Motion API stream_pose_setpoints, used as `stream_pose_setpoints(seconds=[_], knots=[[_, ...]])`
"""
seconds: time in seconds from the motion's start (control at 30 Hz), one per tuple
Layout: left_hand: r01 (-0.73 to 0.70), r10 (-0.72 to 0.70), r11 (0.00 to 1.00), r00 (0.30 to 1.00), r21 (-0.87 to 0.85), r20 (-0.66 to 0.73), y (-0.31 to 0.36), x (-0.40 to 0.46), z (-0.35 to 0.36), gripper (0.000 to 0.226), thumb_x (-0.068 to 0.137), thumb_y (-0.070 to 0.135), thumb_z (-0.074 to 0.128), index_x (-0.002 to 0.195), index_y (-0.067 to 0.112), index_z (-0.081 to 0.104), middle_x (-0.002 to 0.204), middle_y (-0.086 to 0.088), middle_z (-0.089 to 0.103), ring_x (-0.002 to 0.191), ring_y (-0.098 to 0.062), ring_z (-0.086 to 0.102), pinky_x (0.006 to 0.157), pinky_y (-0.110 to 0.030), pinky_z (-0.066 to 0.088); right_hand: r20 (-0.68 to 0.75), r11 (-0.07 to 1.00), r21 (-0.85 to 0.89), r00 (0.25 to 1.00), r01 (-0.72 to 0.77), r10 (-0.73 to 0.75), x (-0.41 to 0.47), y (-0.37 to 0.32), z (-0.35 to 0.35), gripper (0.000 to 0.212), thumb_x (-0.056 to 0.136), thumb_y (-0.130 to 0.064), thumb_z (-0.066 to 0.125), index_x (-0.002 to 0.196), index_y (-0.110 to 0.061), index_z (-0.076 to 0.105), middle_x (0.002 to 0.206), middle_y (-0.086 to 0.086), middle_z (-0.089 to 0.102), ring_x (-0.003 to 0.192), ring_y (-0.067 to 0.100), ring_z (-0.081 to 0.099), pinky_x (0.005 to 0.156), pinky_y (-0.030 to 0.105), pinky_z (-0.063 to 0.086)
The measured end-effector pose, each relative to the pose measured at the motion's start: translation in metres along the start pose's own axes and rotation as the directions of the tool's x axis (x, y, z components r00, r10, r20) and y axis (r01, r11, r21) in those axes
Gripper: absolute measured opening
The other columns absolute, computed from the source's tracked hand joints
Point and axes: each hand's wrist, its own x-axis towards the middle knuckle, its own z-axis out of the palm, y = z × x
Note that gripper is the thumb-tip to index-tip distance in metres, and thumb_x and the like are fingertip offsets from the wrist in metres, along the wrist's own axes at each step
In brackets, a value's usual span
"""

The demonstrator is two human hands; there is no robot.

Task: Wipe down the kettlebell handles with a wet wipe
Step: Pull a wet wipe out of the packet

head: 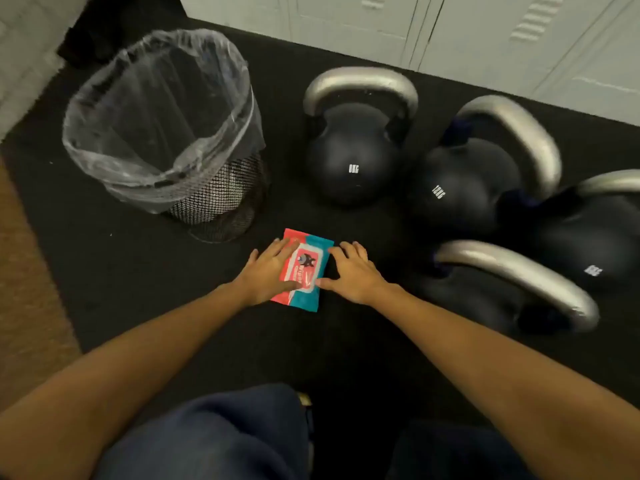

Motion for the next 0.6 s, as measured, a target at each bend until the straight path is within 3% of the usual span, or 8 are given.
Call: stream_pose_setpoints(seconds=[0.17,0.43,0.6], knots=[[-0.043,0.012,0.971,0.991,0.235,0.132,-0.031,0.023,-0.003,0.114,0.083,0.053,0.064,0.149,0.019,-0.022,0.158,0.0,-0.022,0.146,-0.02,-0.016,0.116,-0.051,-0.003,-0.088,0.999,-0.017,0.995,-0.042,0.04,0.037,-0.003,0.029,0.087,0.09,-0.051,0.061,0.154,-0.018,0.013,0.163,0.01,0.004,0.151,0.03,-0.004,0.119,0.052,0.016],[-0.046,-0.031,0.928,0.979,0.369,0.2,-0.05,0.031,0.017,0.102,0.086,0.065,0.048,0.147,0.027,-0.024,0.157,0.004,-0.025,0.144,-0.023,-0.022,0.114,-0.055,-0.006,-0.188,0.995,0.047,0.978,-0.088,0.096,0.054,-0.027,0.066,0.1,0.086,-0.062,0.059,0.156,-0.015,0.004,0.163,0.011,0.003,0.151,0.029,0.004,0.12,0.048,0.013],[-0.032,-0.045,0.907,0.984,0.419,0.173,-0.051,0.032,0.026,0.098,0.088,0.068,0.041,0.148,0.026,-0.024,0.156,0.004,-0.027,0.144,-0.023,-0.023,0.114,-0.056,-0.006,-0.253,0.981,0.173,0.958,-0.09,0.132,0.059,-0.035,0.077,0.098,0.089,-0.057,0.059,0.156,-0.013,0.003,0.164,0.011,-0.002,0.151,0.028,-0.004,0.121,0.045,0.014]])
